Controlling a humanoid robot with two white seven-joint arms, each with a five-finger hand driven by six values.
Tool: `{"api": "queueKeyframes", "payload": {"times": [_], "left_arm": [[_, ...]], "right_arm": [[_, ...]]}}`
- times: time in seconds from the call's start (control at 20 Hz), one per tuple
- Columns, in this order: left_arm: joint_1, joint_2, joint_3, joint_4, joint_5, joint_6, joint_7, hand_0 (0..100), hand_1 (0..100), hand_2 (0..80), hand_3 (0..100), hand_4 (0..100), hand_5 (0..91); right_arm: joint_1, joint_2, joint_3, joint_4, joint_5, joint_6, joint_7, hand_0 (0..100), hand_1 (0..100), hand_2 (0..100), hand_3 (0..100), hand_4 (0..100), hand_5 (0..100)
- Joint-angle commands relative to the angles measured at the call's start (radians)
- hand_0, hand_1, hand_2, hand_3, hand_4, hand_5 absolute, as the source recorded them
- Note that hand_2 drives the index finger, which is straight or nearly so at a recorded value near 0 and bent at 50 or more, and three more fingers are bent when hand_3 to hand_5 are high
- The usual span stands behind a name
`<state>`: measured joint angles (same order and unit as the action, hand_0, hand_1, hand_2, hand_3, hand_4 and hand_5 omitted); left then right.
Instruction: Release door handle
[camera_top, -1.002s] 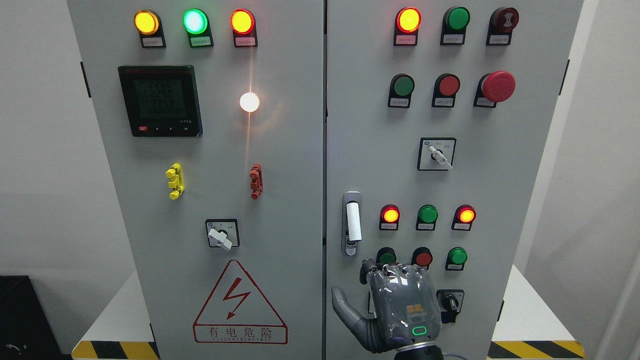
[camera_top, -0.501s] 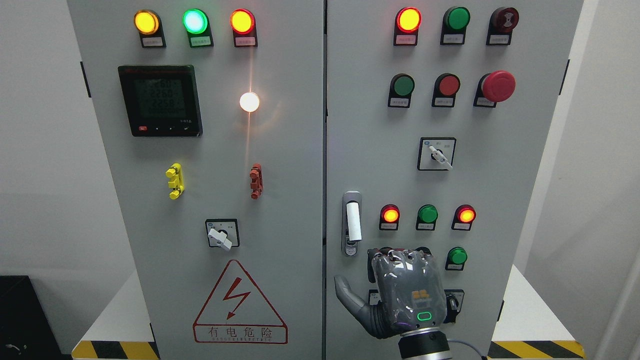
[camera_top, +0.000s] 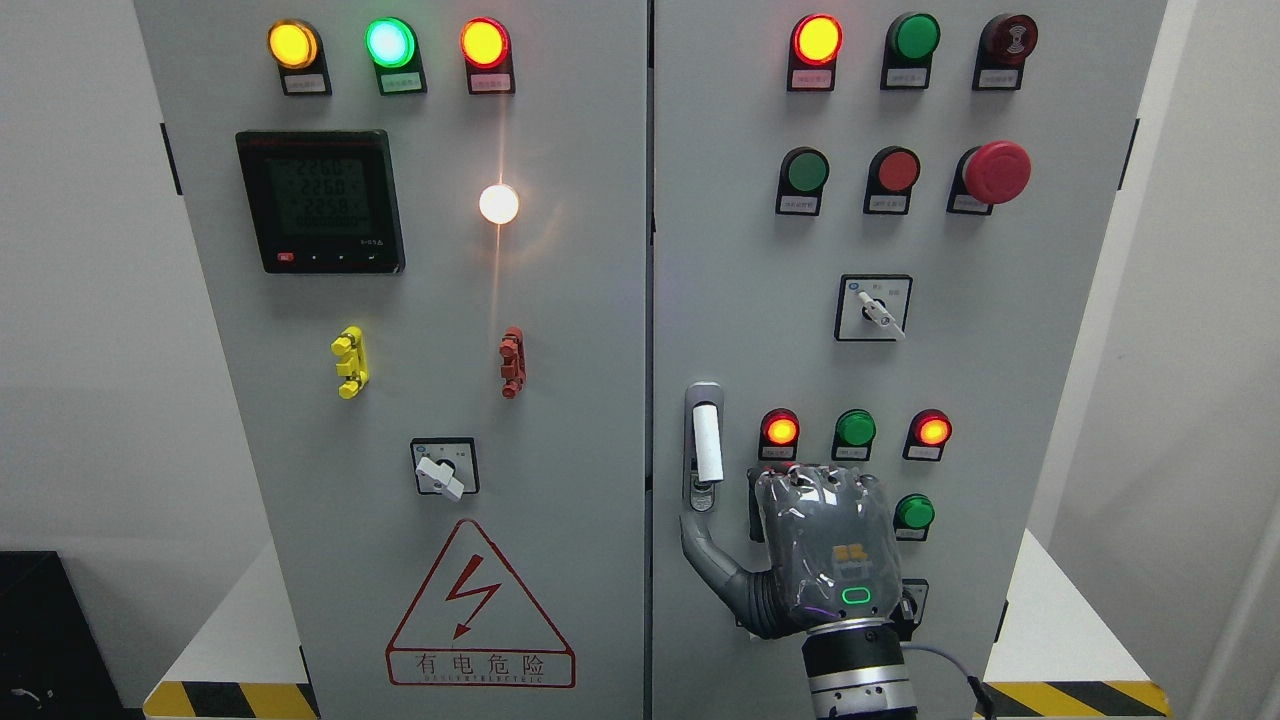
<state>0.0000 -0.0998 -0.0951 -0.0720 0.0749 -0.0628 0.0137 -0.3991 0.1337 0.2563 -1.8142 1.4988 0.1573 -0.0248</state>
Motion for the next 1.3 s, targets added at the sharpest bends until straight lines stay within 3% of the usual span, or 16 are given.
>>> {"api": "queueKeyframes", "payload": {"times": [0.0,1.25], "left_arm": [[0.017,0.000,0.000,0.000,0.000,0.000,0.000,12,56,0.0,0,0,0.0],[0.017,0.000,0.000,0.000,0.000,0.000,0.000,12,56,0.0,0,0,0.0]], "right_arm": [[-0.018,0.001,0.000,0.026,0.003,0.001,0.000,25,19,94,100,100,100],[-0.089,0.001,0.011,0.082,0.006,0.019,0.000,31,18,94,100,100,100]]}}
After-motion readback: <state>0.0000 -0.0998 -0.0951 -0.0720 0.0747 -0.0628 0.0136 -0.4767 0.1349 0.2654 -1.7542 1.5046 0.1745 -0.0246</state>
